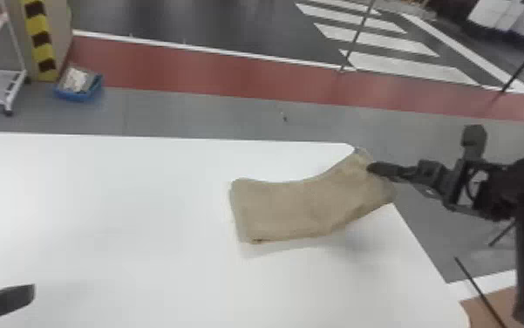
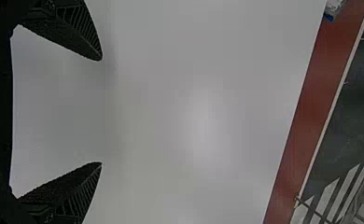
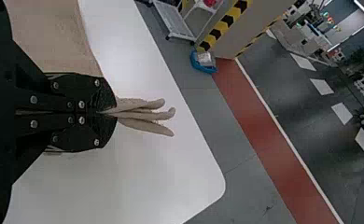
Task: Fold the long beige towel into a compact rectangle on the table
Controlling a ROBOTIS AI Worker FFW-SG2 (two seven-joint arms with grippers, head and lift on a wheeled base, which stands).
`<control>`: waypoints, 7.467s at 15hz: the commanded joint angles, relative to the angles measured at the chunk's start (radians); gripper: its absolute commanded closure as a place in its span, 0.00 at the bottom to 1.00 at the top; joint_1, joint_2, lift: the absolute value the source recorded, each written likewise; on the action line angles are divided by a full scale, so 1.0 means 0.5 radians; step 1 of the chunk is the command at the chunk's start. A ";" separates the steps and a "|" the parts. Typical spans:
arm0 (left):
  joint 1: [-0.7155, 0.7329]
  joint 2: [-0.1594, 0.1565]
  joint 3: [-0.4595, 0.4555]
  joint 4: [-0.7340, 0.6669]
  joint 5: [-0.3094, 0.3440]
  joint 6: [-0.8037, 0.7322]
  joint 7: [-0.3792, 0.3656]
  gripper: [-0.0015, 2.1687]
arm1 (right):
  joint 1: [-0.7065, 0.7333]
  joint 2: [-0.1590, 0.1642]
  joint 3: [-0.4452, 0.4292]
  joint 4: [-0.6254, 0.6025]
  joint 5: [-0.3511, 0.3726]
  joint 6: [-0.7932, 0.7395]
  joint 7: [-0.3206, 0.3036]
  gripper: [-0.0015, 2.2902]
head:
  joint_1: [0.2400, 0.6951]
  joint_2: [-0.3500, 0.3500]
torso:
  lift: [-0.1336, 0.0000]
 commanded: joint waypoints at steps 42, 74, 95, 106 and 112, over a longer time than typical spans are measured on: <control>-0.071 0.000 0.067 0.087 0.055 -0.098 0.001 0.04 | 0.111 0.695 1.011 -0.374 0.100 -0.249 0.061 0.67 | 1.00 0.62 | 0.07; -0.052 0.012 0.104 0.120 0.061 -0.141 -0.003 0.04 | 0.504 0.652 1.054 -0.825 0.122 0.144 0.355 0.67 | 1.00 0.71 | 0.07; -0.049 0.009 0.101 0.136 0.077 -0.166 0.001 0.04 | 0.535 0.544 0.814 -0.680 0.284 -0.101 0.451 0.67 | 1.00 0.59 | 0.07; -0.040 0.012 0.113 0.133 0.086 -0.172 -0.003 0.04 | 0.608 0.434 0.504 -0.871 0.272 0.291 0.487 0.67 | 1.00 0.47 | 0.07; 0.000 0.012 0.150 0.099 0.095 -0.166 -0.012 0.04 | 0.265 0.529 0.781 -0.463 0.425 0.064 0.337 0.67 | 1.00 0.47 | 0.07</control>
